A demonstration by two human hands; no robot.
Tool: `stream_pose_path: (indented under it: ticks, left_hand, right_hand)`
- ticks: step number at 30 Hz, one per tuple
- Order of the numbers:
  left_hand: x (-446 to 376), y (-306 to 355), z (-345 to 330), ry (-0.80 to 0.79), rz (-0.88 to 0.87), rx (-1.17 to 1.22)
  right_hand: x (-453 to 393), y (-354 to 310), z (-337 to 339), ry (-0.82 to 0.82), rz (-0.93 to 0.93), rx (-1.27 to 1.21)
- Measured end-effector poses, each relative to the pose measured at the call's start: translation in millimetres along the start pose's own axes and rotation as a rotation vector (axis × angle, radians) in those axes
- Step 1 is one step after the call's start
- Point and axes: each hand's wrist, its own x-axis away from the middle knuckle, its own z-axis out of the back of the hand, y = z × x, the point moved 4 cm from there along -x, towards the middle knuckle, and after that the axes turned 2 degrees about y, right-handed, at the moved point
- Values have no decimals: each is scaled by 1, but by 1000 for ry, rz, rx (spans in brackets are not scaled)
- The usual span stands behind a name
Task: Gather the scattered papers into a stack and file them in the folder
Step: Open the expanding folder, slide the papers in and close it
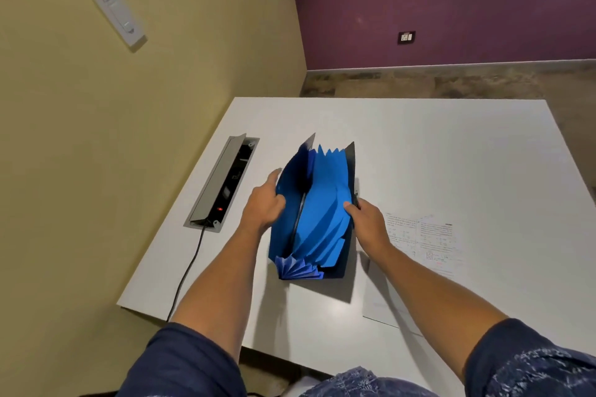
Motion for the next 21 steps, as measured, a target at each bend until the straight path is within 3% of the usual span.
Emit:
stream_pose_path:
  ticks: [4, 12, 16, 21]
  left_hand:
    - [4, -12, 8, 22, 4, -33]
    - [8, 4, -2, -21, -165, -190]
    - [8, 7, -11, -70, -129, -230]
    - [14, 24, -21, -140, -177, -289]
  right_hand:
    - [-1, 8, 11, 9, -17, 41]
    - [-2, 32, 21, 17, -204, 122]
    - [1, 46, 23, -99, -328, 80]
    - [12, 40, 35, -220, -218, 102]
